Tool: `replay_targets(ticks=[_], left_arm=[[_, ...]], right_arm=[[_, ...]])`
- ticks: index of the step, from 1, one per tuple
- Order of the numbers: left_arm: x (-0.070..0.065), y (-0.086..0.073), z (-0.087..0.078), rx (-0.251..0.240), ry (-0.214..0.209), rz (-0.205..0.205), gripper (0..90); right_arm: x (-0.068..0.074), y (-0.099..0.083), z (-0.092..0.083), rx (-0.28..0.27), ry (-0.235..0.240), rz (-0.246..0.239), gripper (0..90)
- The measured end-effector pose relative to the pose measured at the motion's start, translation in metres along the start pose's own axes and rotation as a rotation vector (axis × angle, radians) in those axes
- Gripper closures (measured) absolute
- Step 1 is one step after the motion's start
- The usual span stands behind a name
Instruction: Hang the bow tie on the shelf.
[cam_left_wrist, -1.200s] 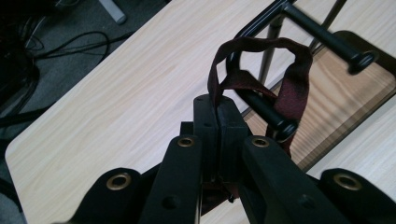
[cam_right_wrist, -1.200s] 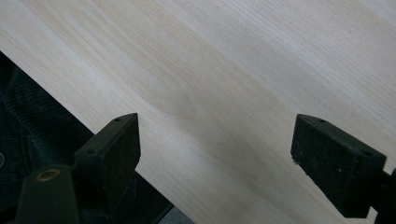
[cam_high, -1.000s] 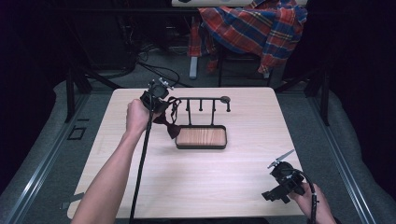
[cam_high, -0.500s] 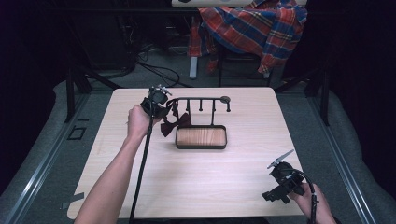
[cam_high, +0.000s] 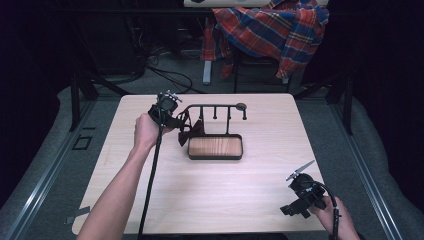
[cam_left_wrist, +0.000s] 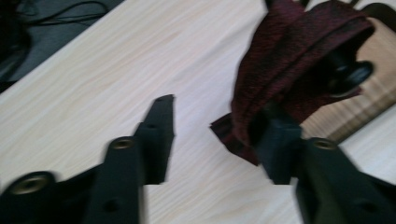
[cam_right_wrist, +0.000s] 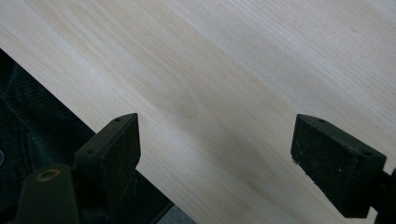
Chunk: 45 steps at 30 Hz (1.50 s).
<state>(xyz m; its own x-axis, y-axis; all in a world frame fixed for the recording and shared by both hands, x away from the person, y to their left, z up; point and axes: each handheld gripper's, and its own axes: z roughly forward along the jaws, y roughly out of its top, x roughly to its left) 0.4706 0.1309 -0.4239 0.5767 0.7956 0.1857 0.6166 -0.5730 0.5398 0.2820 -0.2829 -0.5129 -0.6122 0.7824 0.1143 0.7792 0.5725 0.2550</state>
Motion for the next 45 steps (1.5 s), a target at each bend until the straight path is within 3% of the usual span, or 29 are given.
replay_targets(ticks=[11, 15, 22, 30, 38, 45], left_arm=[[0.008, 0.0, -0.013, 0.012, 0.017, -0.004, 24.5], [0.011, -0.002, -0.016, 0.016, -0.001, -0.017, 17.2], [0.013, -0.009, -0.024, -0.003, -0.02, -0.034, 9.3], [0.014, -0.021, -0.034, -0.021, -0.044, -0.042, 4.0], [0.003, -0.034, -0.047, -0.043, -0.043, -0.023, 0.5], [-0.005, -0.055, -0.067, -0.051, -0.039, -0.01, 0.2]], right_arm=[[-0.001, 0.001, -0.002, 0.011, 0.001, -0.011, 15.7], [0.001, -0.001, -0.004, -0.032, -0.003, 0.017, 15.5], [-0.001, -0.001, -0.009, -0.041, 0.002, 0.027, 15.5], [-0.002, -0.001, -0.01, -0.051, 0.0, 0.039, 15.5], [-0.001, -0.002, -0.013, -0.073, 0.009, 0.049, 15.4], [-0.001, -0.003, -0.013, -0.079, 0.002, 0.046, 15.4]])
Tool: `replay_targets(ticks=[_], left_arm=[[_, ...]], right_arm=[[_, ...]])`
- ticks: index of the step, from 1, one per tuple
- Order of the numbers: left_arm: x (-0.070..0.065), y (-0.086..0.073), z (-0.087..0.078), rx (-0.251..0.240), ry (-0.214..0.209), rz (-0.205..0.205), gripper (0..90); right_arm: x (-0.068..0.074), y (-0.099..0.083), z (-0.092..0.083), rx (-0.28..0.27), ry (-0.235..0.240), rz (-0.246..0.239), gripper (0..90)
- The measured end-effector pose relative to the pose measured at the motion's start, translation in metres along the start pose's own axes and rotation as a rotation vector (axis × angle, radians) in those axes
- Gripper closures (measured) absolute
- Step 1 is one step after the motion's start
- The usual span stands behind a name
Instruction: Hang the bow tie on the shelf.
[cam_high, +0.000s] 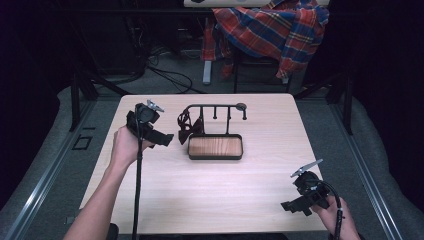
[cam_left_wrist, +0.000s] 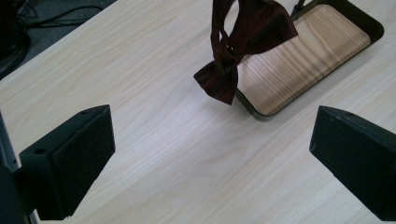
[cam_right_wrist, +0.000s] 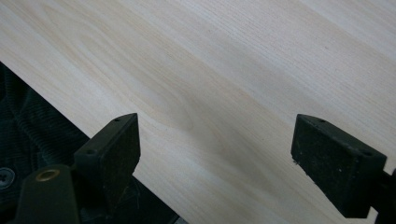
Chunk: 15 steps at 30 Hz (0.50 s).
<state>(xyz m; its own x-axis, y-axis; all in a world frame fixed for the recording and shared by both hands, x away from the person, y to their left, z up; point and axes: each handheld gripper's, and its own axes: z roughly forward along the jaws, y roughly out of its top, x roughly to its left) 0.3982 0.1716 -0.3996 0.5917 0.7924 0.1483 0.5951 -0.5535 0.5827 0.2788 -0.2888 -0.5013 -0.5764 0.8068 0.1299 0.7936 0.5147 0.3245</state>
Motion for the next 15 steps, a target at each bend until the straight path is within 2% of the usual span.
replay_targets(ticks=[3, 4, 7, 8, 15], left_arm=[[-0.002, -0.011, -0.004, 0.002, -0.003, -0.006, 0.0], [-0.003, -0.015, -0.005, 0.005, -0.003, -0.008, 0.0], [-0.006, -0.028, -0.006, 0.022, -0.01, -0.012, 0.0], [-0.009, -0.038, -0.006, 0.024, -0.016, -0.024, 0.0], [-0.017, -0.067, -0.004, 0.065, -0.026, -0.023, 0.0]], right_arm=[[0.0, 0.0, 0.0, 0.0, 0.001, 0.0, 15.4], [0.0, 0.0, 0.0, -0.018, 0.004, 0.006, 15.4], [-0.001, 0.0, 0.0, -0.008, 0.01, -0.003, 15.4], [-0.001, 0.0, 0.0, -0.011, 0.009, -0.001, 15.4], [0.0, -0.001, 0.0, -0.019, 0.0, 0.008, 15.4]])
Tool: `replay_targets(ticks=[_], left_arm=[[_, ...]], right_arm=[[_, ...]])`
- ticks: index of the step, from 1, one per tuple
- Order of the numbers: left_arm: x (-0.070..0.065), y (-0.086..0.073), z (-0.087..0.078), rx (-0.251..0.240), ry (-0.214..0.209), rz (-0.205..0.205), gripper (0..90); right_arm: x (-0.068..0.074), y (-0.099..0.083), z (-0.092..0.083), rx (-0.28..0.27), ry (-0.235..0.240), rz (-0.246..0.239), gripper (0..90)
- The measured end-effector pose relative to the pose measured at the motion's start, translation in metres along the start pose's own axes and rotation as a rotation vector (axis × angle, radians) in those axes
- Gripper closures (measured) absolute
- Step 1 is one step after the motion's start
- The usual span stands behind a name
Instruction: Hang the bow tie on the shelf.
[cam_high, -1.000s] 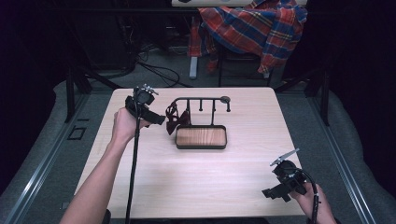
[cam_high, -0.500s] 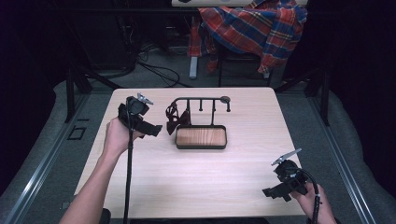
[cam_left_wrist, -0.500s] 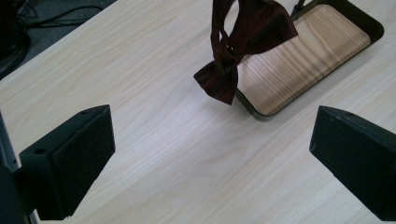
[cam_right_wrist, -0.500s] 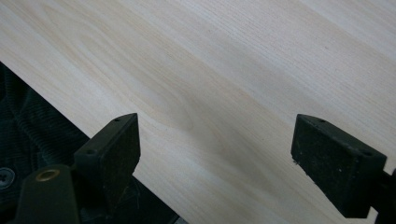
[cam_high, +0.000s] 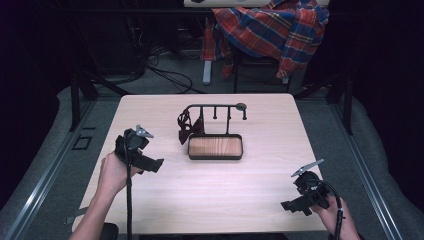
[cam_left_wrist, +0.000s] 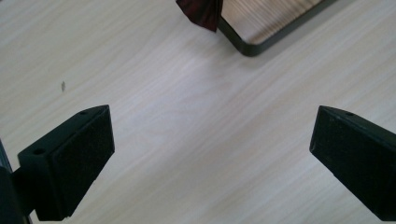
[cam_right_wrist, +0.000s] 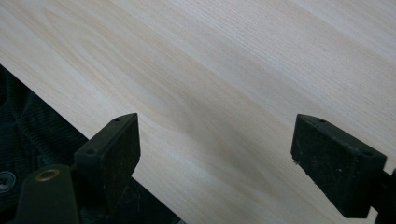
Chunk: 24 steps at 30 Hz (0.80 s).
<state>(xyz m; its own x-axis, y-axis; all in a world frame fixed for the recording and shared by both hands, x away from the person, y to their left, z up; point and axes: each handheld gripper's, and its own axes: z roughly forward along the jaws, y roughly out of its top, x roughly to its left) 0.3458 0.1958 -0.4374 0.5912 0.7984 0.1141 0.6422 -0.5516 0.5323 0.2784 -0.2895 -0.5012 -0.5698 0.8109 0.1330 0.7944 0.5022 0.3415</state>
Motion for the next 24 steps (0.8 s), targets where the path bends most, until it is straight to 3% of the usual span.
replay_targets(ticks=[4, 5, 13, 17, 20, 24], left_arm=[[-0.004, -0.015, 0.003, 0.024, -0.016, -0.006, 0.0], [-0.006, -0.021, 0.006, 0.054, -0.034, -0.006, 0.0], [-0.012, -0.044, 0.017, 0.088, -0.044, -0.019, 0.0], [-0.014, -0.06, 0.023, 0.092, -0.03, -0.023, 0.0], [-0.011, -0.062, 0.024, 0.087, -0.023, -0.029, 0.0], [-0.006, -0.063, 0.028, 0.093, -0.04, -0.043, 0.0]], right_arm=[[0.002, 0.0, 0.001, 0.008, -0.007, -0.012, 15.4], [0.003, 0.001, 0.001, 0.01, 0.003, -0.009, 15.5], [0.003, 0.001, 0.002, 0.013, -0.007, -0.015, 15.4], [0.007, 0.001, 0.004, 0.046, -0.068, -0.039, 15.5], [0.007, 0.002, 0.004, 0.055, -0.072, -0.043, 15.7], [0.008, 0.003, -0.001, 0.023, -0.06, -0.033, 15.4]])
